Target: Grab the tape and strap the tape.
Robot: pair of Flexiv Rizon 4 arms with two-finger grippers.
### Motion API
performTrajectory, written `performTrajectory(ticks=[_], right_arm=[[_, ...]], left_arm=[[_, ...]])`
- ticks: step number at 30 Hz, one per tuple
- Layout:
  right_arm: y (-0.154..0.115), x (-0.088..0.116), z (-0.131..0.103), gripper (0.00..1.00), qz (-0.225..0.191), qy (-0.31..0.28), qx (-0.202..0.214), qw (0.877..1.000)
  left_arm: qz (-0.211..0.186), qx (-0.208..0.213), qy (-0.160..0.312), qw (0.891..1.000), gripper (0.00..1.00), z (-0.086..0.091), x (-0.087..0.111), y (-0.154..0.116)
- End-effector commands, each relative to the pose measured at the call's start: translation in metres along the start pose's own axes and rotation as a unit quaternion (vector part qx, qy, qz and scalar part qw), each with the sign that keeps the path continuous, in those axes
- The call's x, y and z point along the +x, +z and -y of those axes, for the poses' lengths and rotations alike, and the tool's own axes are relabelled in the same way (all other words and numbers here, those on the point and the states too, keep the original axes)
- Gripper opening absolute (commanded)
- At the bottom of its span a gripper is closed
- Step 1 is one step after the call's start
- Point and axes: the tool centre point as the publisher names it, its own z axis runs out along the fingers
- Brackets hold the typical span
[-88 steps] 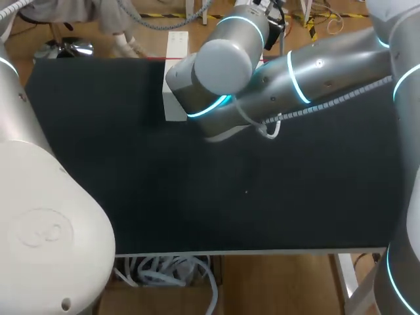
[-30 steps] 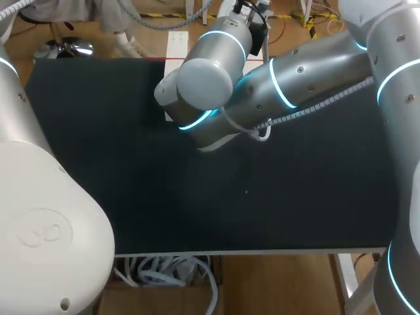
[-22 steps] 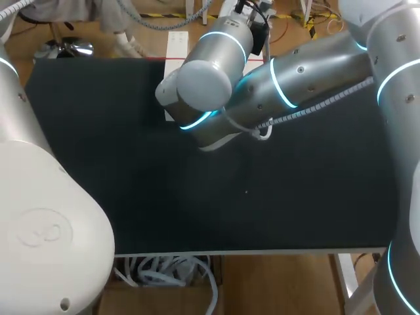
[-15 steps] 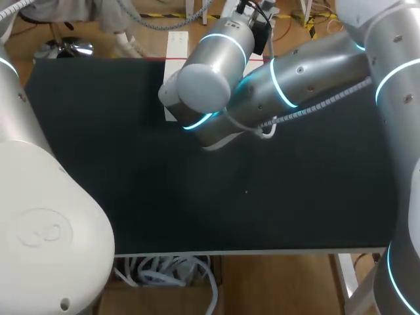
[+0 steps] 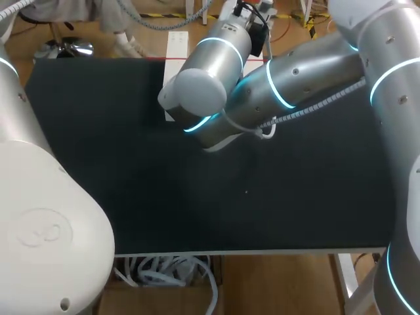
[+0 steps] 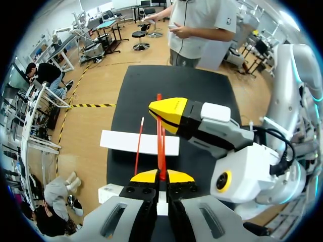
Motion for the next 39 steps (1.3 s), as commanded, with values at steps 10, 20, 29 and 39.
performTrajectory(ticks=[10,20,29,39], right_arm=[[-0.003,0.001,-0.002,0.0,0.002,-0.002,-0.001,1.0],[-0.006,0.001,-0.01,0.0,-0.002,0.001,-0.005,1.0],[-0.005,0.0,-0.012,0.0,0.001,0.0,-0.01,1.0],[-0.005,0.0,-0.009,0.0,0.002,-0.003,-0.008,1.0]], left_arm=[[-0.001,-0.002,-0.001,1.0,0.0,0.001,0.0,-0.001],[-0.001,-0.002,-0.001,1.0,0.0,0.001,0.0,-0.001],[-0.001,-0.002,-0.001,1.0,0.0,0.001,0.0,-0.001],[-0.001,-0.002,-0.001,1.0,0.0,0.001,0.0,-0.001]])
